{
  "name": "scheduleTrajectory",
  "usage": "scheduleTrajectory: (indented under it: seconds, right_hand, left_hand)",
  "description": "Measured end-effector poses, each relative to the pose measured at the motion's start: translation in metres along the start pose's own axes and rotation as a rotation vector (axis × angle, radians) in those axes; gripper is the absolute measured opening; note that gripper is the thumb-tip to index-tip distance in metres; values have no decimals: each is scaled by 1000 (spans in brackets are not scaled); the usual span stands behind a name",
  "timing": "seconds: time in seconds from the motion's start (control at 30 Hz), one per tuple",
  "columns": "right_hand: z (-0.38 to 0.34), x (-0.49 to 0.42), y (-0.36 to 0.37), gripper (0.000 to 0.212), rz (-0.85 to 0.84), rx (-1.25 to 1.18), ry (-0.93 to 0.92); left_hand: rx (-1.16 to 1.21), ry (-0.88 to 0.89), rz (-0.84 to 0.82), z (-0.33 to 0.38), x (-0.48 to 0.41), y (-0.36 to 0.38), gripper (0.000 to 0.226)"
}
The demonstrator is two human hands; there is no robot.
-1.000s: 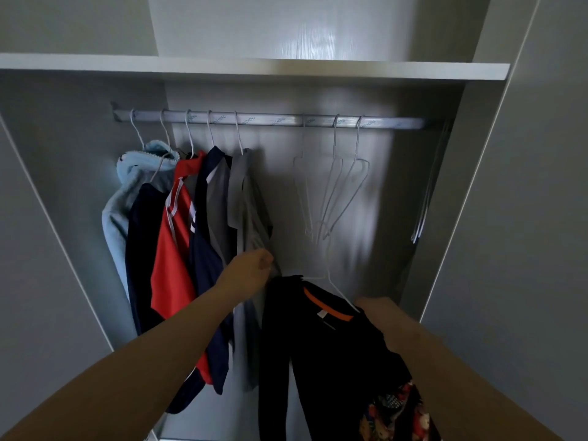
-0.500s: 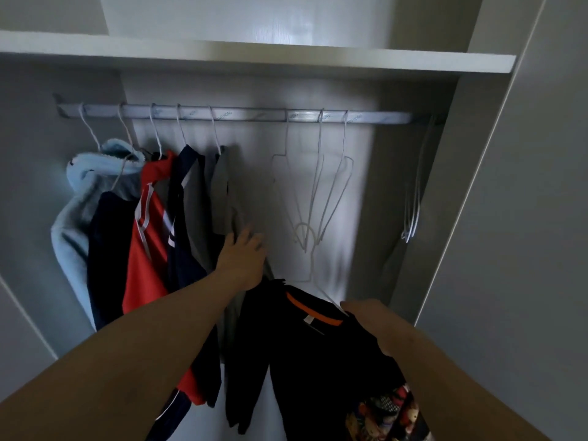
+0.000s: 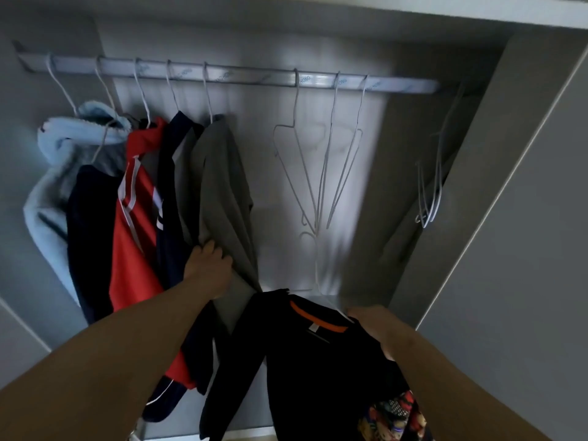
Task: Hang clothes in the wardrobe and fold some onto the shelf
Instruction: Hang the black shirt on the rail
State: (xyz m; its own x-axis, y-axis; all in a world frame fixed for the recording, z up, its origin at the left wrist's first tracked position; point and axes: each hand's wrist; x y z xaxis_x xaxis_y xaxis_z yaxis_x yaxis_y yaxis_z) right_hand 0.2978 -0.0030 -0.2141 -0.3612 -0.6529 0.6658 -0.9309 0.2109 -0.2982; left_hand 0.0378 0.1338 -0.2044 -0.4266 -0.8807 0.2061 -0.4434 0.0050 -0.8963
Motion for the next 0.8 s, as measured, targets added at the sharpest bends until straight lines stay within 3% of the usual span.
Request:
scheduleTrajectory:
  seconds: [0.13,0.33,0.67,0.8]
  right_hand:
    - [1,-12,6,16,9,-72,40]
    - [-2,-28,18,28,23,-54,44]
    - [-36,-29,65,30,-16,-3,-26]
    - [-56,-24,80,27,23,-68,-12]
  left_hand:
    - [17,-93,-25,-11,4,18,51]
    - [-76,-165,-94,-31,9,31,42]
    - [-109,-84,-160,-56,16,59,47]
    - [-9,-31,-360,-79,19,64,31]
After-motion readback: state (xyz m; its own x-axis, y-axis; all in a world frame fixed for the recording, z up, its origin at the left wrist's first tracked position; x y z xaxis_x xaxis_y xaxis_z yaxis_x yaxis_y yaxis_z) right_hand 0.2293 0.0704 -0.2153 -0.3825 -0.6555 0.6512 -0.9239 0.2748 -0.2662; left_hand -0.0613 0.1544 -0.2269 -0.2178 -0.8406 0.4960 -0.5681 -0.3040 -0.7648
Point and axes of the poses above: each hand's wrist, its own x-axis away from the middle knuckle, its own y-axis out of the palm, z = x × y, and after that the axes turned 8 degrees about y, right-handed
